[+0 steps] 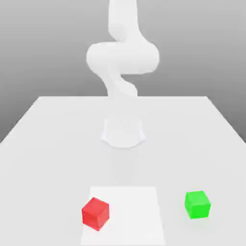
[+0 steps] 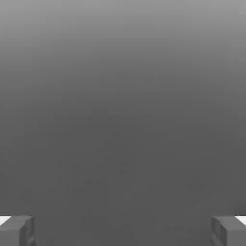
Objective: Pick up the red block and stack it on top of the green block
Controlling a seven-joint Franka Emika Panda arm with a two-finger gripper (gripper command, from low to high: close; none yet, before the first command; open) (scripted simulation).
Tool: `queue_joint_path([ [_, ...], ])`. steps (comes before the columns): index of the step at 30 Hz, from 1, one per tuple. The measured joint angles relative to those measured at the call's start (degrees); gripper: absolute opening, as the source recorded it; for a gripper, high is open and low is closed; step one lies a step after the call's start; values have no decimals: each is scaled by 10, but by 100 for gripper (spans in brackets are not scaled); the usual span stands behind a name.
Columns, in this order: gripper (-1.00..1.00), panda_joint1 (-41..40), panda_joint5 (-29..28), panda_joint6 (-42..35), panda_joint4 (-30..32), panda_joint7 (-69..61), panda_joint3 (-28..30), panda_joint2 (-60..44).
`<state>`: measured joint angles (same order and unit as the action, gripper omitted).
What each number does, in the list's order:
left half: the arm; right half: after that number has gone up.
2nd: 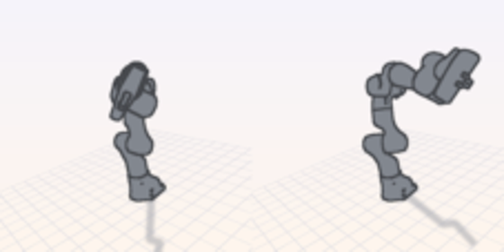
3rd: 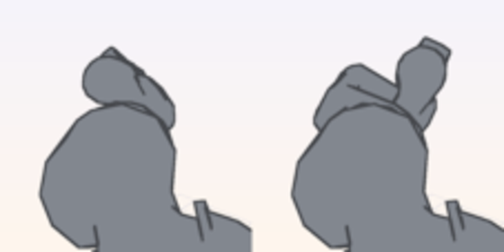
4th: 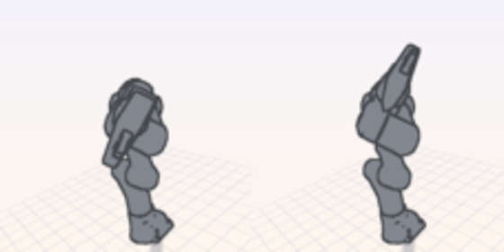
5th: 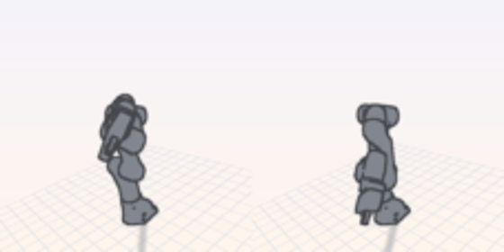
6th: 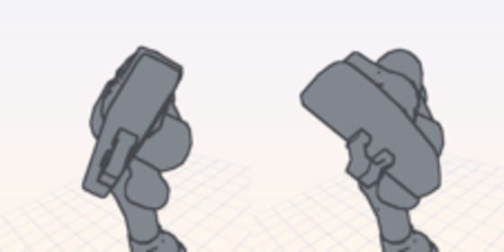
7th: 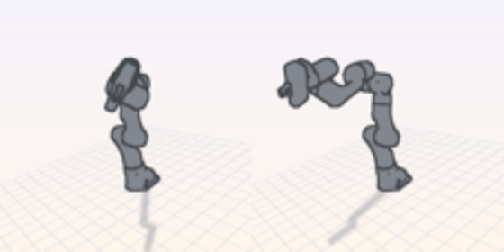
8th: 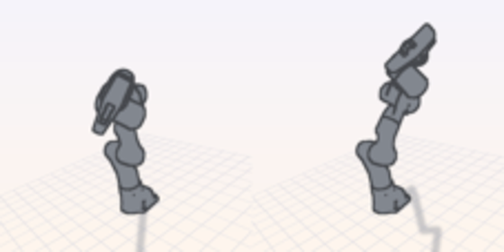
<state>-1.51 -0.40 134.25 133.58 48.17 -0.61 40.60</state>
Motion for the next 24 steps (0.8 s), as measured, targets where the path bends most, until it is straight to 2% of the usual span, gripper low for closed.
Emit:
queue_joint_path([
  [15,0,-68,-22,149,108,139,-10,-315],
  [24,0,-86,0,249,157,184,-2,-501],
])
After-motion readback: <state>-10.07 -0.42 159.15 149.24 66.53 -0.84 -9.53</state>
